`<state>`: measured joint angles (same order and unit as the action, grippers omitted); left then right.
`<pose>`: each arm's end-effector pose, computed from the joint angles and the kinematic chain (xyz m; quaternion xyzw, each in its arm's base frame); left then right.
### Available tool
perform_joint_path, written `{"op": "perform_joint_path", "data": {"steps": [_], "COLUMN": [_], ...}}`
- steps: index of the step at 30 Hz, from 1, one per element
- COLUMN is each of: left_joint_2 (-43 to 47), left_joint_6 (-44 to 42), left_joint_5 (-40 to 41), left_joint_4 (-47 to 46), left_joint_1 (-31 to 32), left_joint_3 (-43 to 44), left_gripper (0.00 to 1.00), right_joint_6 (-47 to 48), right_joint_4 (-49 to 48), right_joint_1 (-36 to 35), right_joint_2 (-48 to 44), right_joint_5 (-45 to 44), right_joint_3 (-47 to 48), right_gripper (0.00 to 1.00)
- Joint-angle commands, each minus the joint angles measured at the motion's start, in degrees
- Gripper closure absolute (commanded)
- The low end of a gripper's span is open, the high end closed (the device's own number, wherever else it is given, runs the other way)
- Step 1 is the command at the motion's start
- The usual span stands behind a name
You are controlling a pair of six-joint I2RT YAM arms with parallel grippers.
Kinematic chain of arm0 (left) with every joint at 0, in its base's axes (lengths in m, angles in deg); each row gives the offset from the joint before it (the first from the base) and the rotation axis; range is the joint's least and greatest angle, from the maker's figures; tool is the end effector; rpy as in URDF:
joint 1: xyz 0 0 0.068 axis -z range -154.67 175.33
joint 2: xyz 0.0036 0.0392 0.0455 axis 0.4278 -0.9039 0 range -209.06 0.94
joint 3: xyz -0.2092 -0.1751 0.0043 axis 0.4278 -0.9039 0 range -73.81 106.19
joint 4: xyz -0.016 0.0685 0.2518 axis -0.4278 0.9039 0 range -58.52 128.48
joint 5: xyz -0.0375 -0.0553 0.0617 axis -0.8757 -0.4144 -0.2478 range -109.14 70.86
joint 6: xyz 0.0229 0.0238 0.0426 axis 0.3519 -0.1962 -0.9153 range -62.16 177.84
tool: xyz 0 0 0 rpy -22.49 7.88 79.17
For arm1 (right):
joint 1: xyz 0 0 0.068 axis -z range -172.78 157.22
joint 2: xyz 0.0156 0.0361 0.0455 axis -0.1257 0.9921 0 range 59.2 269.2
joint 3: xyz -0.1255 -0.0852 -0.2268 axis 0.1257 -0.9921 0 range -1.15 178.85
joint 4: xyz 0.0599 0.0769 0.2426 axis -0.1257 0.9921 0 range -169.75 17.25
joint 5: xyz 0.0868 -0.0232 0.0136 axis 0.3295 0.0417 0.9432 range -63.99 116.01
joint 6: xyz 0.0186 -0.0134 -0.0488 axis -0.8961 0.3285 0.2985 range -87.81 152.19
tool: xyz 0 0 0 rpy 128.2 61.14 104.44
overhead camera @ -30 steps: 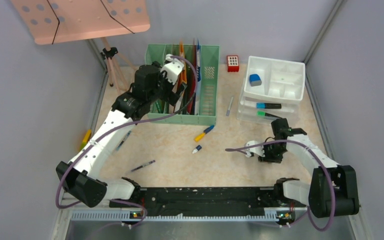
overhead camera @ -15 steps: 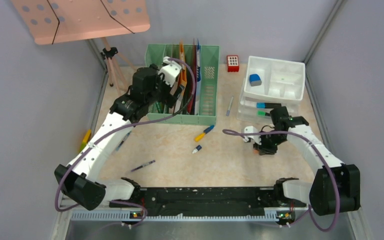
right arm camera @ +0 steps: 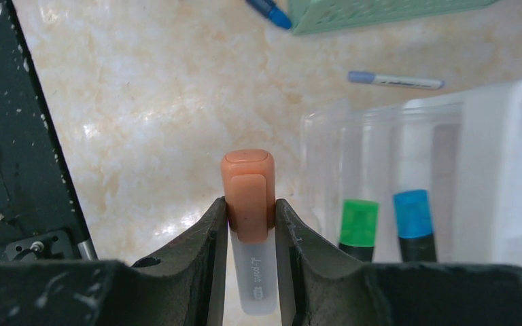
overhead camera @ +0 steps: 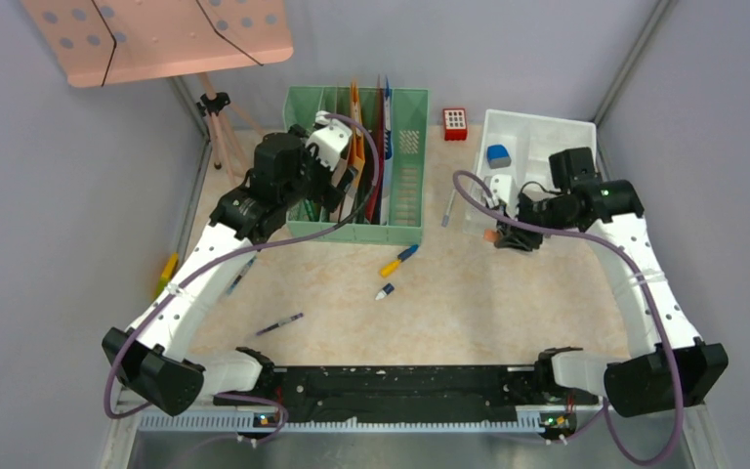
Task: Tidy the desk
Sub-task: Place the stationery in the drawer.
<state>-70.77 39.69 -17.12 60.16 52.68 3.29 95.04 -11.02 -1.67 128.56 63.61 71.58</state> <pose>0.2458 -0.1258 0.4036 0.3141 0.7739 -0.0294 0.5491 0.2047 0.0540 0.3420 -0.5976 0.7092 0.1889 0.3229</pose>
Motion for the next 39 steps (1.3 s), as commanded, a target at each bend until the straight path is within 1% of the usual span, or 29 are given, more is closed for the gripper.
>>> {"op": "perform_joint_path", "data": {"steps": [1, 4, 8, 11, 14, 16, 19, 22, 28, 34, 39], "left_joint_2": [1.8, 1.7, 1.7, 1.7, 1.8, 1.9, 1.9, 1.6, 1.4, 1.5, 1.8], "left_joint_6": [-0.3, -0.3, -0.4, -0.5, -0.6, -0.7, -0.8, -0.8, -0.6, -0.4, -0.4], "left_joint_5": [-1.4, -1.6, -1.5, -1.4, -1.4, -1.3, -1.1, -1.4, -1.5, -1.6, -1.5], "left_joint_4": [-0.4, -0.3, -0.2, -0.3, -0.2, -0.1, -0.2, -0.2, -0.3, -0.2, -0.2], "left_joint_1": [-0.3, -0.3, -0.3, -0.3, -0.3, -0.3, -0.4, -0.3, -0.3, -0.3, -0.3], "left_joint_3": [2.5, 2.8, 3.0, 3.0, 2.9, 2.9, 2.9, 3.0, 3.3, 3.4, 3.5], "left_gripper": [0.01, 0.01, 0.01, 0.01, 0.02, 0.02, 0.02, 0.01, 0.01, 0.01, 0.01], "right_joint_6": [-4.9, -3.9, -2.5, -1.4, -0.2, 0.4, 0.6, 0.5, -0.6, -3.3, -7.2], "right_joint_4": [2.2, 3.2, 4.2, 4.1, 3.3, 2.1, -0.1, -1.5, -3.2, -3.3, 1.3], "right_joint_1": [-0.8, -0.8, -0.9, -0.9, -0.8, -0.9, -0.8, -0.8, -0.8, -0.9, -0.8], "right_joint_2": [1.8, 4.3, 7.6, 10.2, 11.9, 12.4, 12.4, 12.0, 10.7, 8.6, 6.8], "right_joint_5": [-2.4, -8.3, -11.6, -14.0, -16.7, -18.1, -19.4, -19.9, -21.0, -19.4, -12.0], "right_joint_3": [9.9, 15.3, 19.9, 21.6, 21.0, 19.6, 17.5, 16.3, 15.9, 18.3, 20.1], "right_gripper": [0.94, 0.95, 0.94, 0.94, 0.93, 0.9, 0.8, 0.69, 0.54, 0.51, 0.51]}}
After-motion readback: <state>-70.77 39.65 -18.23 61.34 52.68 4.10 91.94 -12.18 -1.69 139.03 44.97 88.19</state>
